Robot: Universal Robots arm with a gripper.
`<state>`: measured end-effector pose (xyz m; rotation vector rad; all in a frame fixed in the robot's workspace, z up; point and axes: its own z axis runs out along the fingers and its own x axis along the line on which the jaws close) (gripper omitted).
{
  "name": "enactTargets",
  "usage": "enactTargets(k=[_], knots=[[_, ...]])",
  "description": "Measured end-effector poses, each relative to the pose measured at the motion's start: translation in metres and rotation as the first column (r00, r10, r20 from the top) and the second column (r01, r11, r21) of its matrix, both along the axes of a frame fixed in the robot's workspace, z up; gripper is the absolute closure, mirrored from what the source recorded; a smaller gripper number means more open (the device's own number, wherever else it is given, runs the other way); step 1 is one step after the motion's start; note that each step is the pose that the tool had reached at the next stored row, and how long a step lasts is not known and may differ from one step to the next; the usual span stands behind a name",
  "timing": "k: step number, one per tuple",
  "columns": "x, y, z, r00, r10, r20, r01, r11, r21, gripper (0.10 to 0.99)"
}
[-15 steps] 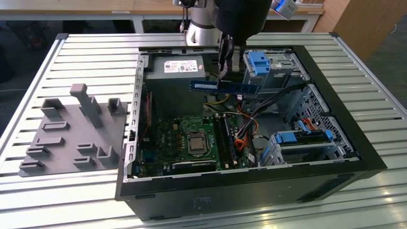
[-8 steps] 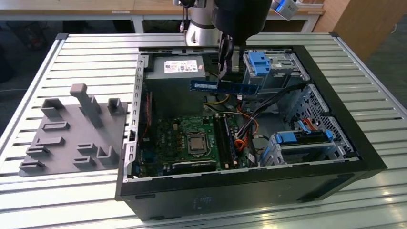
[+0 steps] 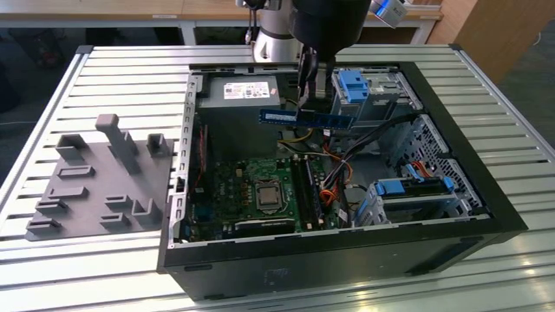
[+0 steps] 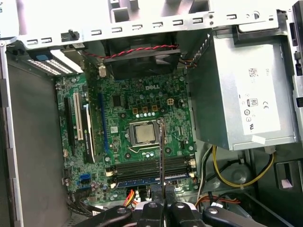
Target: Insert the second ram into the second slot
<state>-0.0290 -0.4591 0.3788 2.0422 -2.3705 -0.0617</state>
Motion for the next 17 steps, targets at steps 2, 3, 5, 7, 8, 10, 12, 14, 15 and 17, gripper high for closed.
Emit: enactTargets(k=[2, 3, 5, 7, 8, 10, 12, 14, 15, 17], knots=[[0.0, 0.0, 0.0, 1.0, -0.002, 0.0, 0.002, 1.0, 0.0, 0.953], [0.0, 0.0, 0.0, 1.0, -0.004, 0.0, 0.004, 1.0, 0.0, 0.953], [0.0, 0.0, 0.0, 1.0, -0.006, 0.0, 0.006, 1.0, 0.0, 0.953], [0.0, 0.0, 0.0, 1.0, -0.009, 0.0, 0.009, 1.0, 0.0, 0.953], [0.0, 0.0, 0.0, 0.9999, -0.011, 0.0, 0.011, 0.9999, 0.0, 0.953], [0.0, 0.0, 0.0, 0.9999, -0.013, 0.0, 0.013, 0.9999, 0.0, 0.953], [0.0, 0.0, 0.0, 0.9999, -0.016, 0.0, 0.016, 0.9999, 0.0, 0.953], [0.0, 0.0, 0.0, 0.9998, -0.019, 0.0, 0.019, 0.9998, 0.0, 0.953], [0.0, 0.0, 0.0, 0.9998, -0.02, 0.0, 0.02, 0.9998, 0.0, 0.953], [0.0, 0.0, 0.0, 0.9997, -0.023, 0.0, 0.023, 0.9997, 0.0, 0.953]])
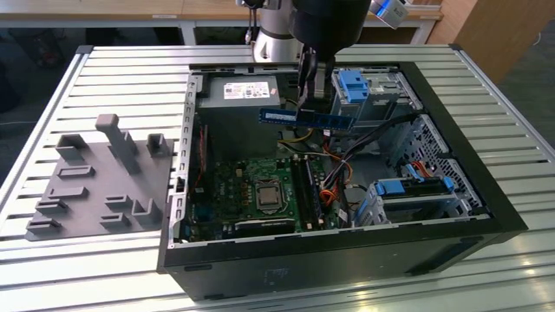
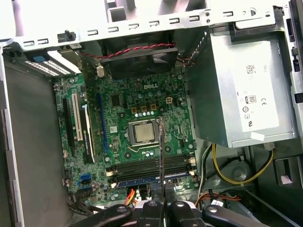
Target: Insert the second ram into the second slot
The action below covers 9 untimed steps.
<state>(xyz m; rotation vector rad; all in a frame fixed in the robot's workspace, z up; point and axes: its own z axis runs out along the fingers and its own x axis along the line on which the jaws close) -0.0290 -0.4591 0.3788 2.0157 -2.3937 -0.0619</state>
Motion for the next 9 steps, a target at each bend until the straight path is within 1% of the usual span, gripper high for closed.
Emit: enactTargets(k=[9], knots=[[0.0, 0.0, 0.0, 0.9999, -0.012, 0.0, 0.012, 0.9999, 0.0, 0.953]])
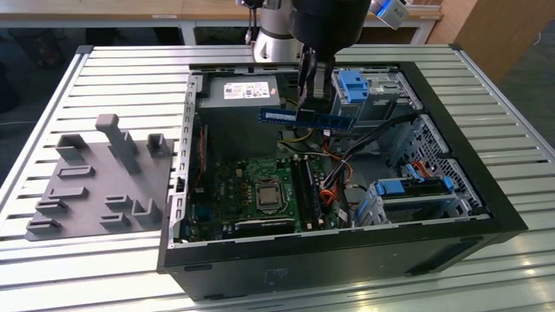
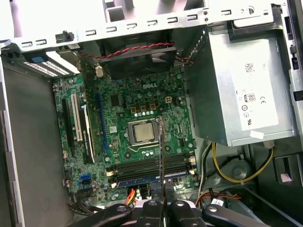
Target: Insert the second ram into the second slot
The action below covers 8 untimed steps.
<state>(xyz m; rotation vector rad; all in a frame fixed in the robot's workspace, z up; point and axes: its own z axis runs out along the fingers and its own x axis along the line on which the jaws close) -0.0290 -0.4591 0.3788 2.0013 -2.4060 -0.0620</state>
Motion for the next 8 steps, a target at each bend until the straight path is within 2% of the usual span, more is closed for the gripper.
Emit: enactTargets(k=[8], knots=[[0.0, 0.0, 0.0, 0.9999, -0.01, 0.0, 0.01, 0.9999, 0.0, 0.953]])
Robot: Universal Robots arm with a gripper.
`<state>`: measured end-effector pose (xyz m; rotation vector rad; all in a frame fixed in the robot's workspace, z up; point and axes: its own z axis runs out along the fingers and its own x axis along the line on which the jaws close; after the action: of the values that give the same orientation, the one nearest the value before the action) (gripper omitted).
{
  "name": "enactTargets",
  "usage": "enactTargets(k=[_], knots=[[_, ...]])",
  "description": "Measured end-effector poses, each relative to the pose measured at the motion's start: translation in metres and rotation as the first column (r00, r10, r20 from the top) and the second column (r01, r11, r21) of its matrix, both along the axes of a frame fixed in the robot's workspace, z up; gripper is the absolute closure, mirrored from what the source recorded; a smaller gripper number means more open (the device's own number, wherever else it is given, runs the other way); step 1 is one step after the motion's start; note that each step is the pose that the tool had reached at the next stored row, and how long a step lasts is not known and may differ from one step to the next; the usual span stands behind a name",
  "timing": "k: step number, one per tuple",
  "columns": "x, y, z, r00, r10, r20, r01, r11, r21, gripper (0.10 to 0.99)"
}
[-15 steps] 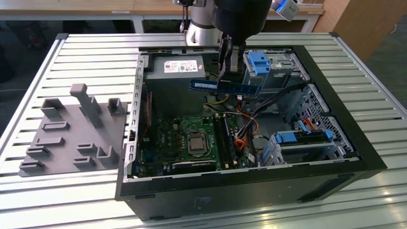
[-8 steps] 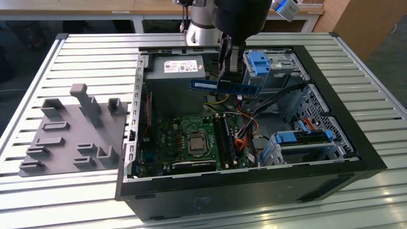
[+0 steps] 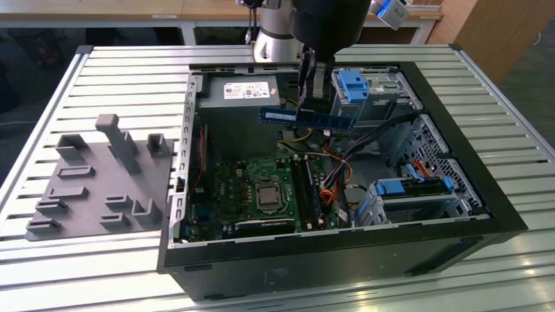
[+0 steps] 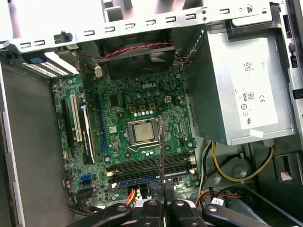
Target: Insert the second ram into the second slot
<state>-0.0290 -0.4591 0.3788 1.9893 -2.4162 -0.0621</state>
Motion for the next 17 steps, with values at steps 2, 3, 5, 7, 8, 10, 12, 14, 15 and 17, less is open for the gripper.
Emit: enactTargets(k=[2, 3, 5, 7, 8, 10, 12, 14, 15, 17], knots=[[0.0, 0.0, 0.0, 1.0, -0.003, 0.0, 0.003, 1.0, 0.0, 0.953], [0.0, 0.0, 0.0, 1.0, -0.005, 0.0, 0.005, 1.0, 0.0, 0.953], [0.0, 0.0, 0.0, 1.0, -0.009, 0.0, 0.009, 1.0, 0.0, 0.953], [0.0, 0.0, 0.0, 0.9999, -0.012, 0.0, 0.012, 0.9999, 0.0, 0.953], [0.0, 0.0, 0.0, 0.9999, -0.014, 0.0, 0.014, 0.9999, 0.0, 0.953], [0.0, 0.0, 0.0, 0.9999, -0.017, 0.0, 0.017, 0.9999, 0.0, 0.953], [0.0, 0.0, 0.0, 0.9998, -0.019, 0.0, 0.019, 0.9998, 0.0, 0.953], [0.0, 0.0, 0.0, 0.9997, -0.023, 0.0, 0.023, 0.9997, 0.0, 0.953], [0.0, 0.0, 0.0, 0.9997, -0.025, 0.0, 0.025, 0.9997, 0.0, 0.953], [0.0, 0.0, 0.0, 0.9996, -0.028, 0.0, 0.028, 0.9996, 0.0, 0.953]])
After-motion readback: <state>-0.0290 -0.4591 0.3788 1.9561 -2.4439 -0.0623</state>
